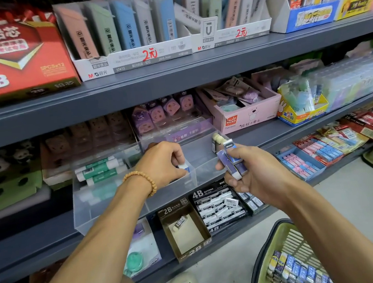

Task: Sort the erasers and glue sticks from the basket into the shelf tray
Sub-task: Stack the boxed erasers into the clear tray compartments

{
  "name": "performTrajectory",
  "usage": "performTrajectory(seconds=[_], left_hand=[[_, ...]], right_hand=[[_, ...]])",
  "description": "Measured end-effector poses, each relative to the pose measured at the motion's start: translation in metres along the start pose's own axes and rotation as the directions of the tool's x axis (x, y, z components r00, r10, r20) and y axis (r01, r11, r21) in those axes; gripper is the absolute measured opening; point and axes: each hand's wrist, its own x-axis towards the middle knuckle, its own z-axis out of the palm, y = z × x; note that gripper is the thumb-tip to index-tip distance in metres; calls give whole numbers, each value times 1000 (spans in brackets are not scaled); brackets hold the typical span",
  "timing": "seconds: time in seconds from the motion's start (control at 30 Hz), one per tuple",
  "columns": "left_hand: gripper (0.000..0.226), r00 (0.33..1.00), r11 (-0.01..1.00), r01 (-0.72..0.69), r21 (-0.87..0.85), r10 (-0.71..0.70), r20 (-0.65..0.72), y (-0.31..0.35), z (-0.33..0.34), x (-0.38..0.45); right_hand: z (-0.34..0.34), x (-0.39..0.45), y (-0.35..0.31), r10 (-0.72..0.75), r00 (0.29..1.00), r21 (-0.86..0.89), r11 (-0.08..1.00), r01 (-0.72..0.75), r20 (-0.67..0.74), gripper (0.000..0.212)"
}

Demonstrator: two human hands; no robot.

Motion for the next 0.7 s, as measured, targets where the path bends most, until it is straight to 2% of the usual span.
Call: performTrajectory(seconds=[0.2, 0.27, 0.33, 0.4, 0.43, 0.53, 0.6, 0.7], left_hand=[[26, 997, 999, 30, -16, -29, 78, -3, -12, 0], [24, 999, 998, 47, -37, -47, -6, -1, -19, -1], [10, 996, 969, 14, -247, -34, -77, 12, -22, -3], [5, 1000, 861, -9, -508, 1, -16, 31, -20, -7], [4, 999, 829, -26, -558, 44, 19, 38, -19, -9], [4, 989, 827, -68, -559, 128, 68, 45, -15, -7], [5, 989, 795, -44, -604, 119, 84, 43, -16, -3], [6, 996, 687, 23, -726, 43, 72, 38, -21, -2]], right_hand=[[-4, -3, 3, -67, 995, -116, 990, 75, 71, 20], [-4, -4, 1, -88, 993, -151, 984, 100, 85, 24], [-1, -3, -1, -109, 989, -195, 973, 127, 104, 26], [2, -1, -2, -130, 982, -247, 956, 160, 133, 25], [4, 0, -3, -139, 979, -275, 945, 175, 147, 25], [8, 4, -2, -164, 971, -330, 919, 216, 176, 27], [6, 5, -1, -184, 965, -307, 922, 236, 189, 29], [1, 5, 3, -195, 968, -280, 932, 232, 155, 42]])
